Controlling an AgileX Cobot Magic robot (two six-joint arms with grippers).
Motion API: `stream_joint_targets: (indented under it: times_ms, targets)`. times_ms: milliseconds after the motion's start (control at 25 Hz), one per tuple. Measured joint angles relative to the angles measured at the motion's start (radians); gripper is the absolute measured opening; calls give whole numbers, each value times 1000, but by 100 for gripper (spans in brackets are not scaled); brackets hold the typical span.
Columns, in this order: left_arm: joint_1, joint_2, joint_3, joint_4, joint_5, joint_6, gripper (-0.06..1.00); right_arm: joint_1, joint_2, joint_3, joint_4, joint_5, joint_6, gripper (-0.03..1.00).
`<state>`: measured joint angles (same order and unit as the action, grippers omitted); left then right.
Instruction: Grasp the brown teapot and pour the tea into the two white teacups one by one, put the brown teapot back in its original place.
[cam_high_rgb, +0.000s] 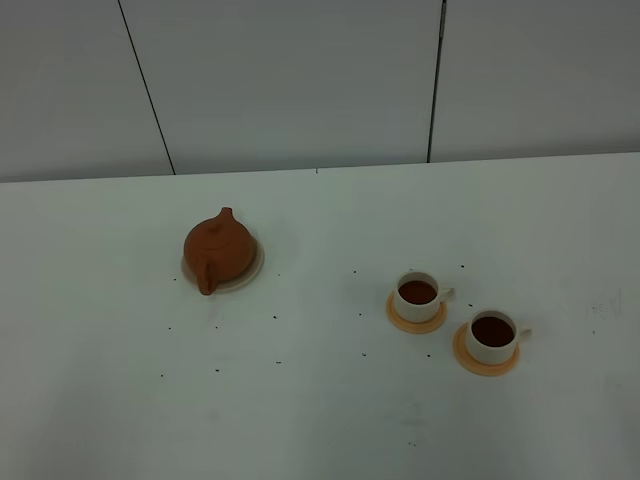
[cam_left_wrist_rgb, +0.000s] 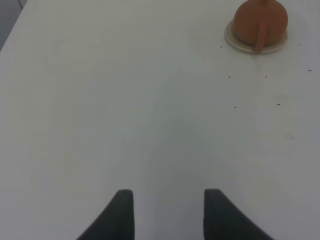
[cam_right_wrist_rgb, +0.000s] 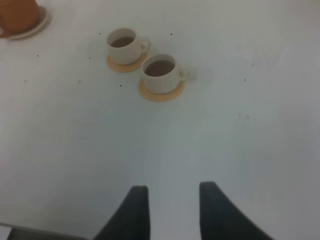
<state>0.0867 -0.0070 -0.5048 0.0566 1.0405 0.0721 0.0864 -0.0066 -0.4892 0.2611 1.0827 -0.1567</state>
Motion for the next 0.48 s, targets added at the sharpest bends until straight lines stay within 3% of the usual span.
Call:
stream_joint_targets:
  times_ms: [480]
  targets:
    - [0, 0, 0, 0, 0, 0, 39, 0, 0, 0, 0, 0, 0, 24]
